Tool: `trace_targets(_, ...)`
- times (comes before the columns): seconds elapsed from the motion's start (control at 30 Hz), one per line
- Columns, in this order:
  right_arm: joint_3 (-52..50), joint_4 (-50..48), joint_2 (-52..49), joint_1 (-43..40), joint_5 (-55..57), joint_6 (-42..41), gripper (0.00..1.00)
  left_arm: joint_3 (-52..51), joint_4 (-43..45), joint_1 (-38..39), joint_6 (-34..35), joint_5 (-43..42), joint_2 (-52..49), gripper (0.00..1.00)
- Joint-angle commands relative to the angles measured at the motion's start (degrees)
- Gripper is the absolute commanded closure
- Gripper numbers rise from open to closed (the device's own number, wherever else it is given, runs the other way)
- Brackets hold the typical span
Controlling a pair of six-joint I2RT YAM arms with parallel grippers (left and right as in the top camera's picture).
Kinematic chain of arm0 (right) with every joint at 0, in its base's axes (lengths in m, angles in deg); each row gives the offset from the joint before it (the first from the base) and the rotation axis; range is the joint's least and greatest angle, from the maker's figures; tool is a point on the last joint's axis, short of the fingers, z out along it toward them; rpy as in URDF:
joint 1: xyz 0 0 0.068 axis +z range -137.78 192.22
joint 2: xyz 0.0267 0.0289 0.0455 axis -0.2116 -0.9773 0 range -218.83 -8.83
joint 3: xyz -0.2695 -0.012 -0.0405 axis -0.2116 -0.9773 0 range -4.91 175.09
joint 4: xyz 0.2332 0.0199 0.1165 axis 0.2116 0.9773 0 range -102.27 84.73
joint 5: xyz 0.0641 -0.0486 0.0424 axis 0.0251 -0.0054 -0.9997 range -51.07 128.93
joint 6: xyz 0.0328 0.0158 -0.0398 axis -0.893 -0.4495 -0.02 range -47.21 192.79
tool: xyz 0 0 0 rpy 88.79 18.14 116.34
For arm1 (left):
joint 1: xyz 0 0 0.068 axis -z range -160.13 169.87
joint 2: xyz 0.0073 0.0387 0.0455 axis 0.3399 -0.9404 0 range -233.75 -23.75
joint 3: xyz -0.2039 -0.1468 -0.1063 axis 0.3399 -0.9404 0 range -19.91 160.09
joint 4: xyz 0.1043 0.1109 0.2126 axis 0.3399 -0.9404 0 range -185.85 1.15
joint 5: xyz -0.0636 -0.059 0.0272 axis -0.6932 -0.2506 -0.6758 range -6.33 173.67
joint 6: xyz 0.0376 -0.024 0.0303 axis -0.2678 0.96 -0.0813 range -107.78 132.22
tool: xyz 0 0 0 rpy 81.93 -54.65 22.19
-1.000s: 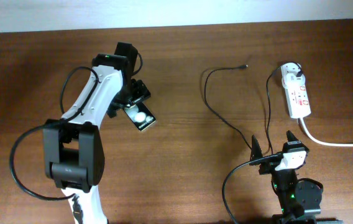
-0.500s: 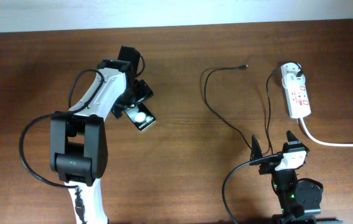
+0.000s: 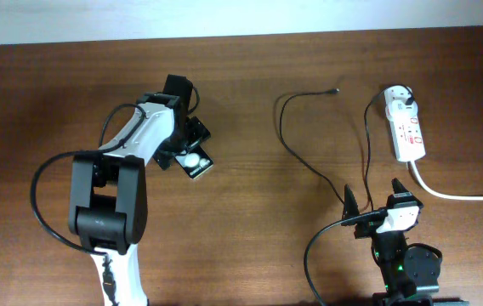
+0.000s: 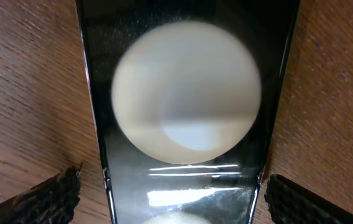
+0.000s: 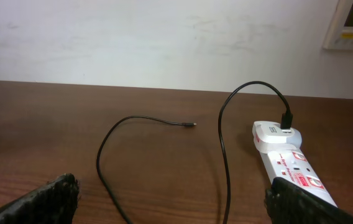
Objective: Plug charger to phone and switch on socket
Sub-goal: 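Close the left gripper on the phone's long edges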
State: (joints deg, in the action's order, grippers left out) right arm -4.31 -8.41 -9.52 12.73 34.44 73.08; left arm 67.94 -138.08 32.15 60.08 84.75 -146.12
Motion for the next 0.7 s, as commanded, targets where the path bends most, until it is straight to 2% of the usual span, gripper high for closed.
trace_targets(0.0, -0.3, 0.3, 0.4, -0.3, 0.3, 0.3, 0.01, -0.8, 0.8, 0.1, 0.7, 0.2, -1.1, 0.01)
trace_targets(0.4, -0.3, 0.3, 0.4, -0.3, 0.3, 0.3, 0.01, -0.8, -0.3, 0.1, 0.1, 0.4, -6.0, 0.01)
trace_targets(0.57, -0.3, 0.3, 0.4, -0.3, 0.3, 0.3, 0.01, -0.8, -1.2, 0.1, 0.0, 0.4, -9.2, 0.05)
trace_targets(0.67, -0.3, 0.3, 0.4, -0.3, 0.3, 0.4, 0.01, -0.8, -1.5, 0.1, 0.1, 0.3, -9.2, 0.16)
